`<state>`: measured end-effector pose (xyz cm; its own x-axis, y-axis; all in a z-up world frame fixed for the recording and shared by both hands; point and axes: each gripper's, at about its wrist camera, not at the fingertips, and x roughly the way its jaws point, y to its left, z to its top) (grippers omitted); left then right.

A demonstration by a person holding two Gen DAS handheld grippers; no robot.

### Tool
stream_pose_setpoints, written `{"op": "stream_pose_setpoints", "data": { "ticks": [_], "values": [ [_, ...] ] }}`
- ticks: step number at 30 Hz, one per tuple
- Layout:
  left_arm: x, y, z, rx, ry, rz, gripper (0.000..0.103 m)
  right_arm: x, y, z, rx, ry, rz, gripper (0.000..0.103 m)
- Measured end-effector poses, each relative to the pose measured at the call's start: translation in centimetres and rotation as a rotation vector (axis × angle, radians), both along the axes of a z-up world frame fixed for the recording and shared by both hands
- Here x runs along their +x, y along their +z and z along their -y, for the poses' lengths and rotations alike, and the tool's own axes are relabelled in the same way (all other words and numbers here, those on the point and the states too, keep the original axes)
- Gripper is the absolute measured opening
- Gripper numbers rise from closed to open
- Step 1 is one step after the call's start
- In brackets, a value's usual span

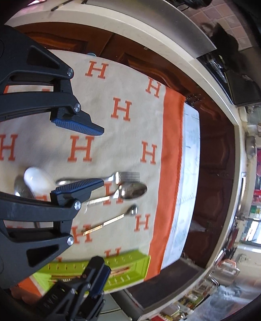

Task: Organize utensils
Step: 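Move both open tools back over the fork and spoons on the cloth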

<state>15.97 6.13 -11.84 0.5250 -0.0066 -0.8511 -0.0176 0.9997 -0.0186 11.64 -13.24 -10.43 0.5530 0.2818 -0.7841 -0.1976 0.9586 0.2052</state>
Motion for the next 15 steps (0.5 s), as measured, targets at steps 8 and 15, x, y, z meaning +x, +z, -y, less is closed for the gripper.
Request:
{"op": "stream_pose_setpoints", "data": {
  "ticks": [8, 15],
  "values": [
    [4.0, -5.2, -1.5, -0.093, -0.048, -0.151, 0.041, 5.0, -2.6, -1.3, -0.033, 0.048, -0.143, 0.027],
    [6.2, -8.9, -0.2, -0.151, -0.074, -0.244, 0.041, 9.2, -6.8, -1.4, -0.023, 0.056, -0.321, 0.027]
  ]
}}
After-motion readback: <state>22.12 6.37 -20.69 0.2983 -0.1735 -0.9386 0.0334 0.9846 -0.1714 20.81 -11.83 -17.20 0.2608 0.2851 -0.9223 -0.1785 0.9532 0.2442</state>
